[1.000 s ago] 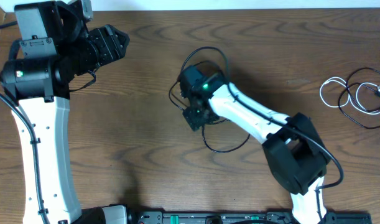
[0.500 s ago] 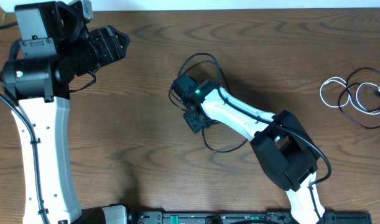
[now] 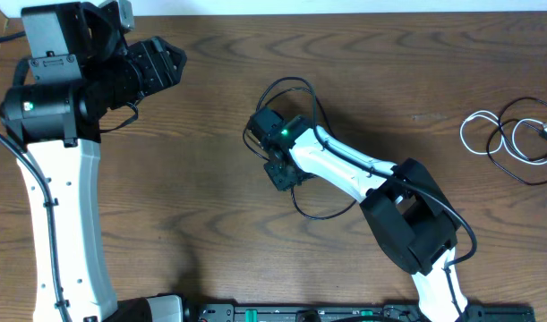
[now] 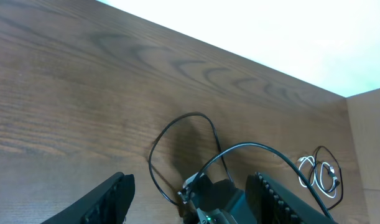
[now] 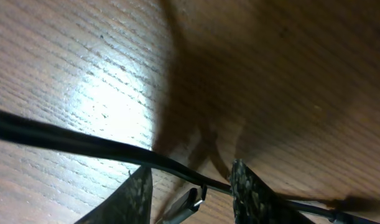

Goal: Untangle cables

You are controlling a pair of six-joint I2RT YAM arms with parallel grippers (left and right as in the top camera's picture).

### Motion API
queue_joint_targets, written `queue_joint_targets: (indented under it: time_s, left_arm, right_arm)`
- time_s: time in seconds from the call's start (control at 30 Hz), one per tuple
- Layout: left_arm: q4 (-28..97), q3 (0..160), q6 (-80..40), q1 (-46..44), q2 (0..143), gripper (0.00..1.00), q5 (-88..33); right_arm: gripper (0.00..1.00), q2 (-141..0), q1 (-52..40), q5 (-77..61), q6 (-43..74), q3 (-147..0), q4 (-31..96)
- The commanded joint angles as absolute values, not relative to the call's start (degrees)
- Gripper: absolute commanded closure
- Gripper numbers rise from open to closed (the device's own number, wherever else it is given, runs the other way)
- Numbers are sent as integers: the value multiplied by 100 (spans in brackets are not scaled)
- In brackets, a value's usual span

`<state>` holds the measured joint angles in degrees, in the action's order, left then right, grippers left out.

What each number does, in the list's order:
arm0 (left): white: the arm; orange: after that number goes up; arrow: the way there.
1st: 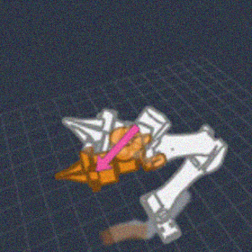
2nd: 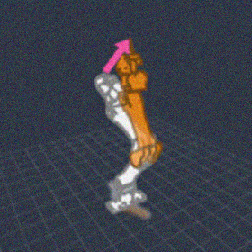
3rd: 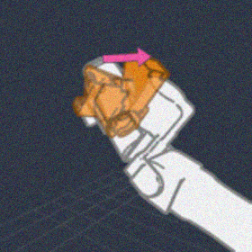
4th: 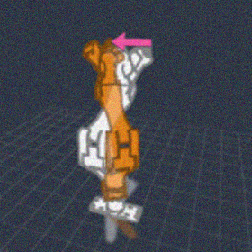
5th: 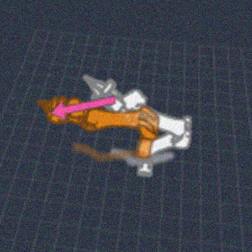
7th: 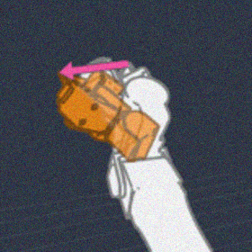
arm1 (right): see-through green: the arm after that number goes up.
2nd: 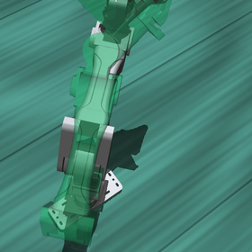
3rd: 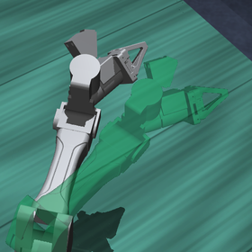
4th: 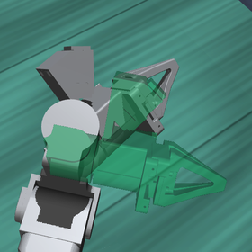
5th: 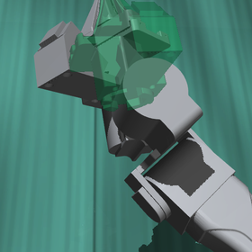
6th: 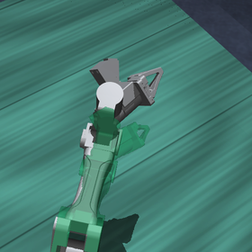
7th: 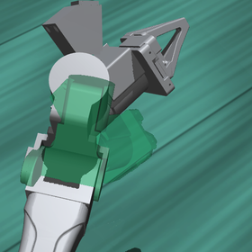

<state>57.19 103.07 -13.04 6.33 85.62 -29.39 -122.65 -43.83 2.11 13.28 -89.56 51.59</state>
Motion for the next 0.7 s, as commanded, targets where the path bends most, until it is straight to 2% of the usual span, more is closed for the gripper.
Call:
queue_joint_targets:
  time_s: [0.0,0.67]
  left_arm:
    - [5741,10335,-1205,652,8578,38,-2886]
    - [5741,10335,-1205,652,8578,38,-2884]
  right_arm:
    - [64,-12293,-4390,128,1372,-8912,5186]
    - [71,-12488,-4112,-451,1372,-8912,5457]
